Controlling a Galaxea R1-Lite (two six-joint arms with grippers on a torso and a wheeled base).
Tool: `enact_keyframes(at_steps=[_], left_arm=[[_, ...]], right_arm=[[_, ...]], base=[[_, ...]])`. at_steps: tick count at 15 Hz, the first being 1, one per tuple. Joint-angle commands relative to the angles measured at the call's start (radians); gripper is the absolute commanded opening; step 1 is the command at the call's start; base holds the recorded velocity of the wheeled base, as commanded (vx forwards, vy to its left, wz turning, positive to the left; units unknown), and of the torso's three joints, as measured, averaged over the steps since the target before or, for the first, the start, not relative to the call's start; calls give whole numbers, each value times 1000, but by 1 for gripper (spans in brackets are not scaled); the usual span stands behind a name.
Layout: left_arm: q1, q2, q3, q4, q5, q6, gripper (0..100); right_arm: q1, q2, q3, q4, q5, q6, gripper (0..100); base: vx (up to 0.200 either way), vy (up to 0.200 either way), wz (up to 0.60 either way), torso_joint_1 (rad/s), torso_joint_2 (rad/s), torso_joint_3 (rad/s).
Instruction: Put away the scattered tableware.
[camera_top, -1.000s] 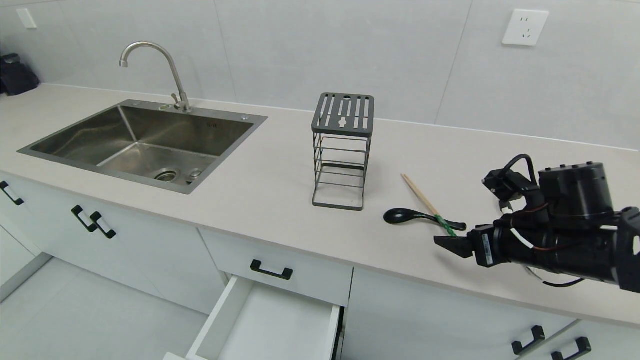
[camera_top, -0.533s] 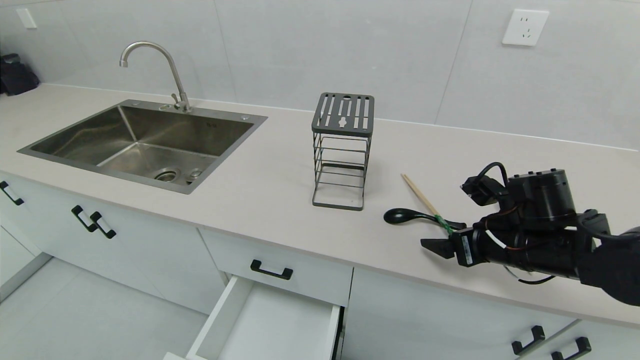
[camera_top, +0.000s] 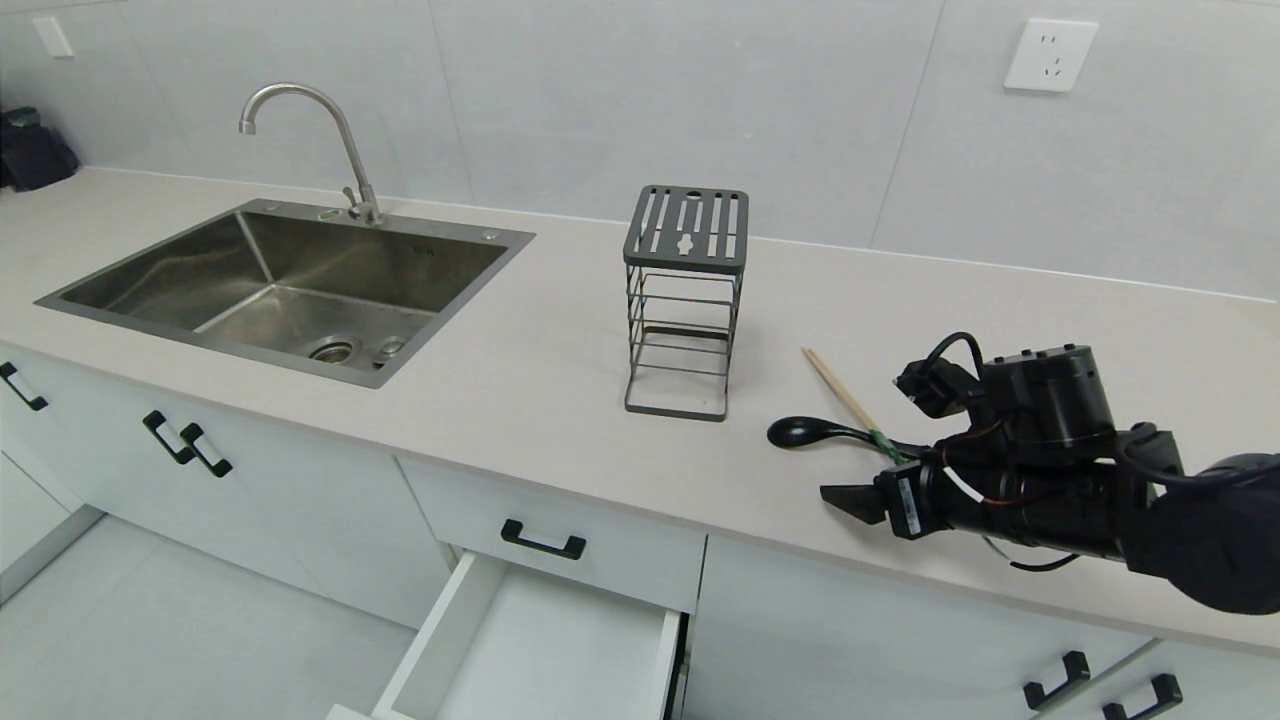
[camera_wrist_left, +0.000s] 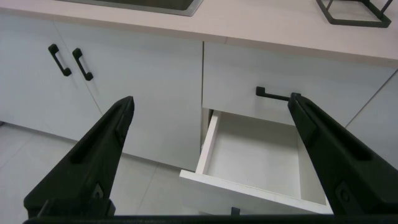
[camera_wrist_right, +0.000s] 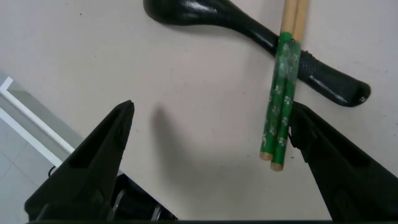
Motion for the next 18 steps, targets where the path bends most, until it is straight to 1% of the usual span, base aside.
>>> enact_keyframes(at_steps=[1,5,8,9,13,18], left_arm=[[0,1,0,0,0,1,100],[0,1,0,0,0,-1,100],[0,1,0,0,0,1,100],[0,1,0,0,0,-1,100],[0,1,0,0,0,-1,100],[0,1,0,0,0,-1,100]], right_arm=[[4,23,-14,-1,0,-1,100],[-1,59,-62,-1,-27,0,100],[-4,67,-66,-1,-29,0,100],[-4,72,-68,-1,-29,0,0],[-39,88,-63,1,-70,3,0],[-59,73,-54,1,-73,11,0]], base=[[0,0,0,0,0,0],[0,0,0,0,0,0],[0,0,0,0,0,0],[0,0,0,0,0,0],[0,0,0,0,0,0],[0,0,0,0,0,0]])
